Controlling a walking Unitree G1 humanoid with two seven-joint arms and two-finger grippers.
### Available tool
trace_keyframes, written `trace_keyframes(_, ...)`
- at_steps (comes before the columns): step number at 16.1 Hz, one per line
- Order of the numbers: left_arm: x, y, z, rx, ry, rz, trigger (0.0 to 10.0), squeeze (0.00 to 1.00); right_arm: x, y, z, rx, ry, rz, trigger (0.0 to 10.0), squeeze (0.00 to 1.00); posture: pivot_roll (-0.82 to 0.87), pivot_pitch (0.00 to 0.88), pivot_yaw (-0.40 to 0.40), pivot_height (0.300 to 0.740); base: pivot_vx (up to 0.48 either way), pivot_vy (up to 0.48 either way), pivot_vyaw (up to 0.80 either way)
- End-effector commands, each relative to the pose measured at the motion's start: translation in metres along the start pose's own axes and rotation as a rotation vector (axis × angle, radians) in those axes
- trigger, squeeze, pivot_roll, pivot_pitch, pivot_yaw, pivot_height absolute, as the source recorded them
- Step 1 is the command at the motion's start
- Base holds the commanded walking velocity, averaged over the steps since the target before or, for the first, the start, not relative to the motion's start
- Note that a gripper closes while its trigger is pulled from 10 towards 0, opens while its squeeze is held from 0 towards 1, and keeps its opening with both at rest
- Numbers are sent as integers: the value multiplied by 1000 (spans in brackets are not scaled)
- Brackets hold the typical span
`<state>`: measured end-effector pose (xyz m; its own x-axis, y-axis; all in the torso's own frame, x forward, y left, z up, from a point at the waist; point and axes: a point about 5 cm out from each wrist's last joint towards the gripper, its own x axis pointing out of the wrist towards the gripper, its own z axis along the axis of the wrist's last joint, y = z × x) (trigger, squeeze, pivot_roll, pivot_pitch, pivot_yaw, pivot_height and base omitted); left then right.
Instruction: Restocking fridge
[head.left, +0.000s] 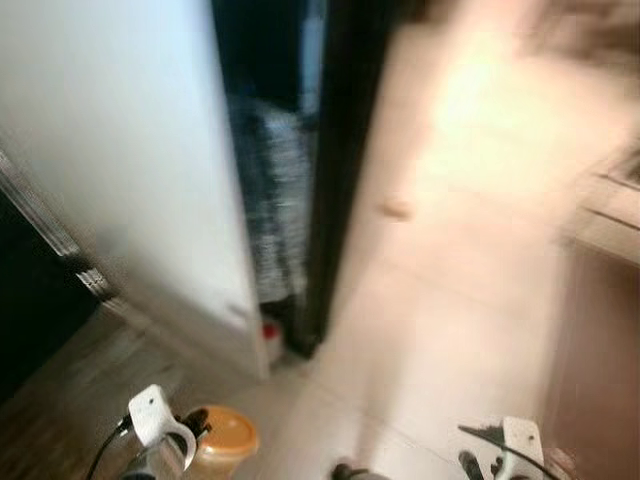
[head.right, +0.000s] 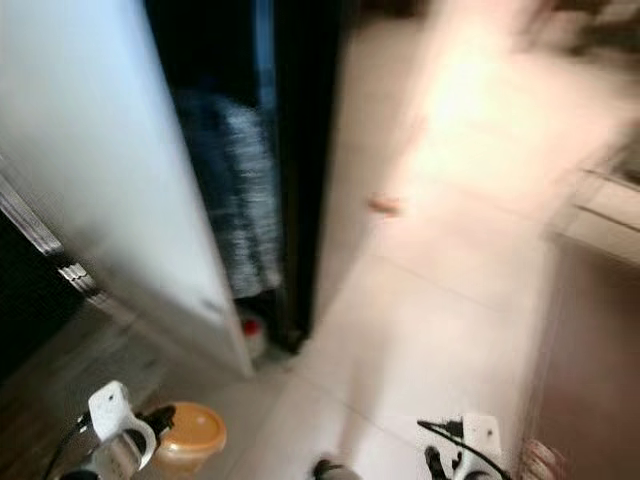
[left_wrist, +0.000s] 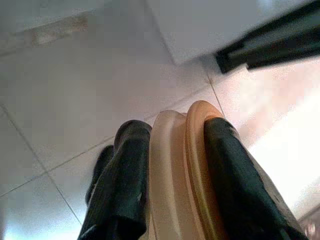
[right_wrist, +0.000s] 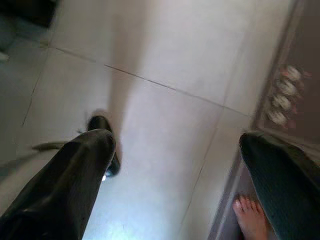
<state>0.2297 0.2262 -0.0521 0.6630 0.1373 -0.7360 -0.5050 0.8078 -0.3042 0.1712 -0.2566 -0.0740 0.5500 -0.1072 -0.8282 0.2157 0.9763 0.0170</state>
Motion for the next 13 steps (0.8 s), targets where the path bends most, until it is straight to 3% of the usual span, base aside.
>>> trace_keyframes(1,-2,7,-8,13,33,23,10000,0,-2,-3,-9,11,31,-13,10000,0,-164,171,-12,740,0,0,-788)
trace_keyframes(7,-2,7,-8,16,35,24,10000,0,-1,-3,-8,19,22,-18,10000,0,-171,174,-10,740,0,0,-788)
trace_keyframes(13,-1,4,-10,21,42,22,10000,0,-1,-2,-6,40,3,-28,10000,0,-184,159,-3,740,0,0,0)
